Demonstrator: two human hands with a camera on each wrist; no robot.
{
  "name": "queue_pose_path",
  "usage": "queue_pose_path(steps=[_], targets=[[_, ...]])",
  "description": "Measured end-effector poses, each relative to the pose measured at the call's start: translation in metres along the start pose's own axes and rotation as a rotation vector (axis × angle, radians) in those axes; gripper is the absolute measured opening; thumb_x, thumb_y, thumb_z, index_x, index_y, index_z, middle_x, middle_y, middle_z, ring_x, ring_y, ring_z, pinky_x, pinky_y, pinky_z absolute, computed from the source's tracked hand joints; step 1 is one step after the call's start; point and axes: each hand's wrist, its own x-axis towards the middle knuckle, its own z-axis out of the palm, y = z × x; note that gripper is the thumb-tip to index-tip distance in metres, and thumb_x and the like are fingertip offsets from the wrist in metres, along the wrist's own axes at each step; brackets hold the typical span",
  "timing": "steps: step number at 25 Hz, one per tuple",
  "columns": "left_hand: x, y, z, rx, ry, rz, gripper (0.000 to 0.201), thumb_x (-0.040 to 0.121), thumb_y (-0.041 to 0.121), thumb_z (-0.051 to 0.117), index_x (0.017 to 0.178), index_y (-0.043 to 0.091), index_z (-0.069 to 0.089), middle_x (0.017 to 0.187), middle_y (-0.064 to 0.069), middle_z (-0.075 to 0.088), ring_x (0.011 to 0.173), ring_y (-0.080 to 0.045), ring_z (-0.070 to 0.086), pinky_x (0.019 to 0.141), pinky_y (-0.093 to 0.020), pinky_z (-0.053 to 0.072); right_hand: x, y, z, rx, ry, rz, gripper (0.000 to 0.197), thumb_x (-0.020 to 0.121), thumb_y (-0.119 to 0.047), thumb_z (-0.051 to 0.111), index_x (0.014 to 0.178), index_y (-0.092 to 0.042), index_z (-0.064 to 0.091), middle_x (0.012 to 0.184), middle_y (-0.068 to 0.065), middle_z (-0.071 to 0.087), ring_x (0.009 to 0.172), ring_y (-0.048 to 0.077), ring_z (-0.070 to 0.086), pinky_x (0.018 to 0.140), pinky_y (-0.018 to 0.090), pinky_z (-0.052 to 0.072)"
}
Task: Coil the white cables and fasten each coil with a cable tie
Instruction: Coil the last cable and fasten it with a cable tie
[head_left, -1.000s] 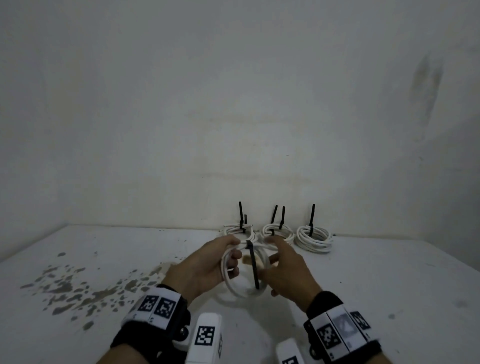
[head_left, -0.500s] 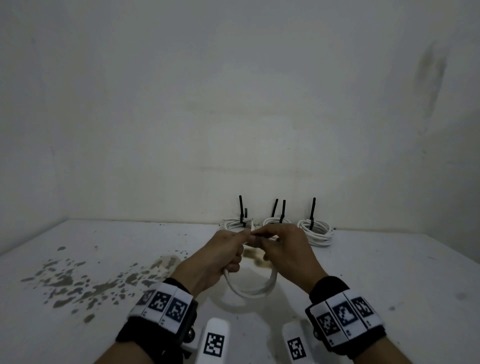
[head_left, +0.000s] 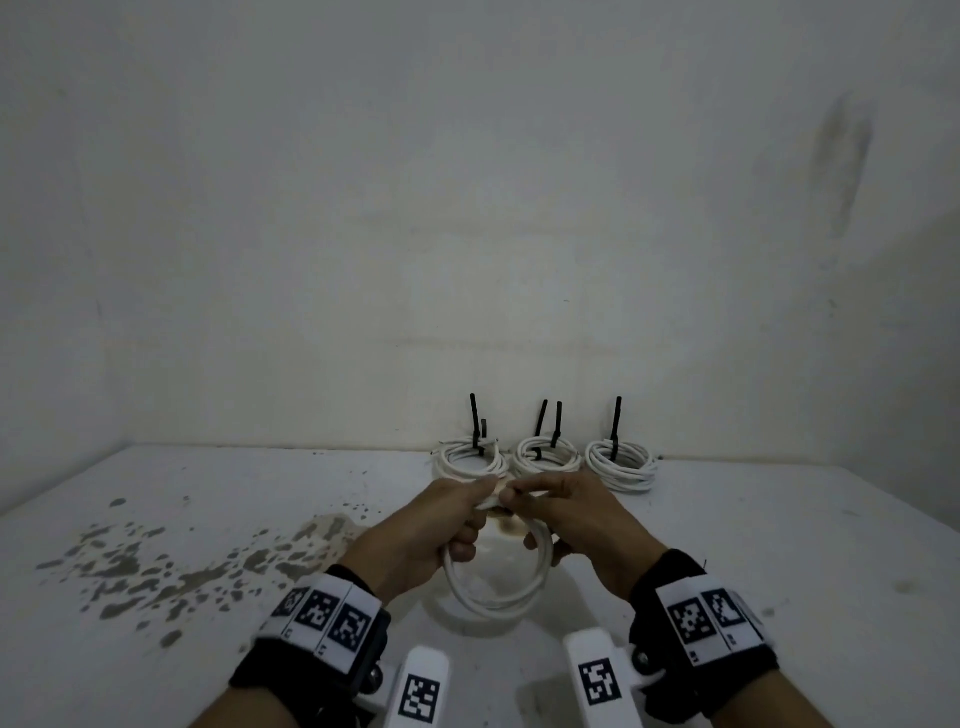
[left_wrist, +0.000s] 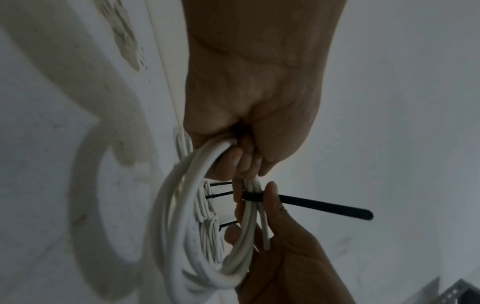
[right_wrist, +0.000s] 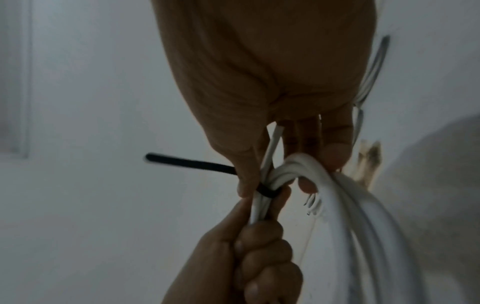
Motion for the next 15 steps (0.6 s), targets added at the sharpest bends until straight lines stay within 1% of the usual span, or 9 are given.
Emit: queue_pose_path(steps=[1,3,5,6,8,9,11,13,15], targets=[[0.002,0.001,-0.002,-0.090,0.034,-0.012,0.026,0.104,0.030,0.046,0.083,0.013,0.050,0.051,0.007,0.026,0.042,-0.006,0.018,0.038,-0.018,0.020,-0.001,0.001,-0.001,0.001,0.005,0.012,0.031,0.080,-0.030,0.083,0.107,-0.020,0.073,0.094,0.017,0.075,0.068,0.019,0.066,0.054,0.029,0.050],[0.006,0.004,-0.009,-0.315,0.091,-0.054,0.025,0.104,0.026,0.046,0.082,0.014,0.046,0.049,0.005,0.028,0.037,-0.006,0.021,0.034,-0.019,0.023,-0.005,0.002,-0.001,0.001,-0.042,0.059,0.038,0.077,-0.020,0.085,0.112,-0.020,0.070,0.091,0.013,0.076,0.071,0.022,0.068,0.058,0.031,0.055],[0.008,0.005,-0.013,-0.457,0.107,-0.104,0.027,0.104,0.028,0.044,0.085,0.009,0.050,0.049,0.002,0.037,0.035,-0.008,0.031,0.035,-0.019,0.033,-0.011,0.005,0.001,0.061,-0.107,0.091,0.027,0.083,-0.009,0.079,0.109,-0.012,0.072,0.089,0.016,0.075,0.071,0.029,0.069,0.058,0.032,0.057],[0.008,0.004,-0.015,-0.462,0.109,-0.120,0.032,0.104,0.030,0.044,0.085,0.007,0.054,0.052,-0.001,0.045,0.037,-0.010,0.039,0.038,-0.019,0.039,-0.013,0.005,0.003,0.101,-0.095,0.097,0.020,0.084,-0.004,0.076,0.104,-0.009,0.073,0.087,0.017,0.074,0.070,0.031,0.068,0.057,0.032,0.057],[0.008,0.000,-0.016,-0.405,0.119,-0.137,0.038,0.103,0.033,0.045,0.087,0.005,0.063,0.065,-0.007,0.061,0.050,-0.015,0.056,0.050,-0.025,0.049,-0.014,0.007,0.006,0.177,-0.016,0.093,0.010,0.085,0.001,0.073,0.094,-0.005,0.074,0.084,0.017,0.074,0.068,0.030,0.067,0.060,0.031,0.059],[0.008,-0.003,-0.016,-0.369,0.137,-0.141,0.037,0.103,0.034,0.044,0.092,0.005,0.065,0.074,-0.008,0.066,0.060,-0.018,0.062,0.056,-0.028,0.052,-0.013,0.008,0.008,0.215,0.025,0.085,0.007,0.085,0.001,0.073,0.090,-0.003,0.075,0.084,0.016,0.075,0.068,0.028,0.067,0.062,0.032,0.060],[0.010,-0.008,-0.018,-0.314,0.198,-0.140,0.033,0.104,0.032,0.043,0.102,0.008,0.065,0.089,-0.010,0.069,0.078,-0.022,0.065,0.066,-0.033,0.054,-0.009,0.008,0.011,0.288,0.093,0.078,0.003,0.082,-0.002,0.076,0.083,-0.004,0.075,0.082,0.015,0.075,0.068,0.027,0.066,0.065,0.034,0.062],[0.009,-0.010,-0.019,-0.285,0.242,-0.120,0.026,0.101,0.026,0.047,0.098,0.009,0.065,0.089,-0.008,0.067,0.081,-0.023,0.062,0.069,-0.035,0.053,-0.001,0.012,0.014,0.329,0.130,0.084,0.002,0.081,-0.003,0.077,0.080,-0.004,0.076,0.084,0.019,0.073,0.071,0.029,0.066,0.067,0.034,0.062],[0.016,-0.015,-0.023,-0.241,0.275,-0.088,0.021,0.098,0.018,0.050,0.088,0.010,0.067,0.074,-0.004,0.067,0.076,-0.020,0.059,0.066,-0.032,0.051,0.011,0.018,0.020,0.345,0.129,0.107,0.005,0.083,-0.001,0.075,0.087,0.001,0.076,0.095,0.023,0.074,0.076,0.030,0.067,0.066,0.032,0.061]])
